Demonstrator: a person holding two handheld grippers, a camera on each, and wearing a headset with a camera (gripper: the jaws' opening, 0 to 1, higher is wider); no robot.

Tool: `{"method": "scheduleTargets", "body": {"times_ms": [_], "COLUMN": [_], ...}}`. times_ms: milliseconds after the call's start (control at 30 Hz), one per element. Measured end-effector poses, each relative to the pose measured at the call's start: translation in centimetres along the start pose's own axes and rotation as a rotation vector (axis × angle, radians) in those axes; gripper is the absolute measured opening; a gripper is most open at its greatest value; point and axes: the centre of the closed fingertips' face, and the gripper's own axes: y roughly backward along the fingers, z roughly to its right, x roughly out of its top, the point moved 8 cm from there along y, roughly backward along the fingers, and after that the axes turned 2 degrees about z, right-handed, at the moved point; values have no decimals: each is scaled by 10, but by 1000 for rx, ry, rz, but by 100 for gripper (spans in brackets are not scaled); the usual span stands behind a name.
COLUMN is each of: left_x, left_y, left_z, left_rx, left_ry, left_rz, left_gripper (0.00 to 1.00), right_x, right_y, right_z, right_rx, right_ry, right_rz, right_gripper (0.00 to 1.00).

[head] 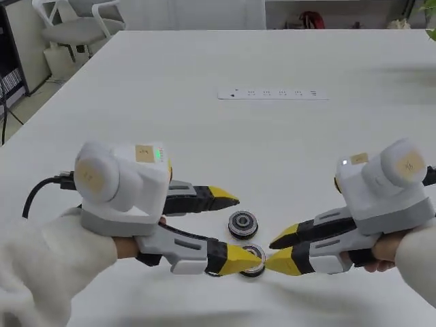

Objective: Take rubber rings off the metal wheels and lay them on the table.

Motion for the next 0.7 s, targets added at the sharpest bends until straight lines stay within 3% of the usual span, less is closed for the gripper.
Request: {"method": "scheduleTargets", "body": {"times_ms": [300,467,700], "left_x": [-7,-14,-20], "left_y": [-4,-9,-15], "left_z": [2,1,3], "left_rx": [-14,-21,-34], "left_ry": [16,-9,-27], "left_rz": [-7,-33,-63], "left_gripper": [44,35,30], "right_x": [-3,-4,-5], "right_y": [-4,-7,-8], "right_z": [1,1,2], "right_rx": [7,8,-3], "right_ry": [29,56,76], "right_rz": [-11,-21,-25], "right_gripper": [20,18,17]}}
